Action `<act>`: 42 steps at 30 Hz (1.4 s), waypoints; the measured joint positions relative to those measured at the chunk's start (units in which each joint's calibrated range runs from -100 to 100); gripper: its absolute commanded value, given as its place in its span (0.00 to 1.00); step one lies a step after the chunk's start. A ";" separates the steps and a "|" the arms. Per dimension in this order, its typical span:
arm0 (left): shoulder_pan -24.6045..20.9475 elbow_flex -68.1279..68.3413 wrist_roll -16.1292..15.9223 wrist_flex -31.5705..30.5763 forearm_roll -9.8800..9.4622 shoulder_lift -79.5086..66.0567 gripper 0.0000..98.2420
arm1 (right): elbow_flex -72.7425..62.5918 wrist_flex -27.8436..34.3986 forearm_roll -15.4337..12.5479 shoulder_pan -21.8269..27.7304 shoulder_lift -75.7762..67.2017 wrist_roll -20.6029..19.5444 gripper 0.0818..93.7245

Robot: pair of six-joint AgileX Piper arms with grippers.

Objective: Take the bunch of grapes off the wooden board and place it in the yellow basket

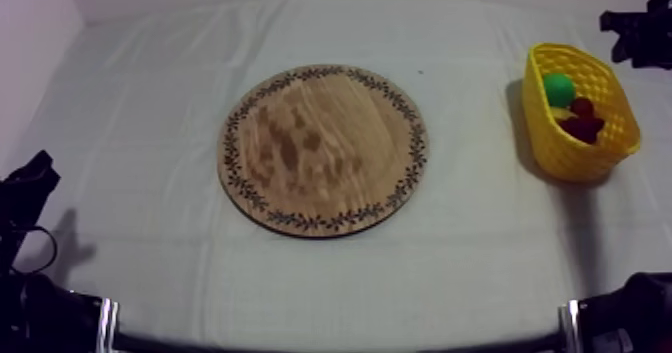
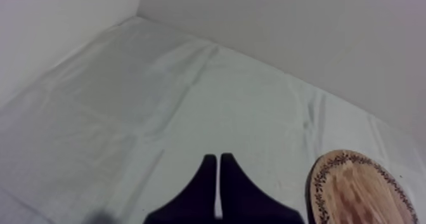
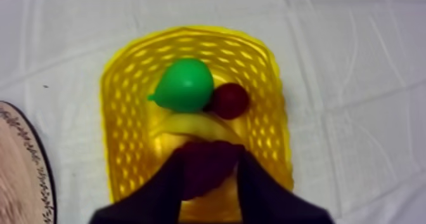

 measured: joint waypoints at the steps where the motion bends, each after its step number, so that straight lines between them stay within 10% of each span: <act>1: 0.00 0.00 0.00 0.00 0.00 0.00 0.00 | 1.79 -2.08 0.00 -0.21 -1.90 -0.08 0.14; 14: 0.00 0.00 0.00 0.00 0.00 0.00 0.00 | 26.57 -21.32 0.19 -5.89 -24.71 -2.62 0.00; 30: 0.00 0.00 0.00 0.00 0.00 0.00 0.00 | 52.27 -23.44 -14.27 -7.48 -54.99 8.10 0.00; 42: 0.00 0.00 0.00 0.00 0.00 0.00 0.00 | 59.19 -21.58 -10.67 -12.17 -72.48 4.18 0.00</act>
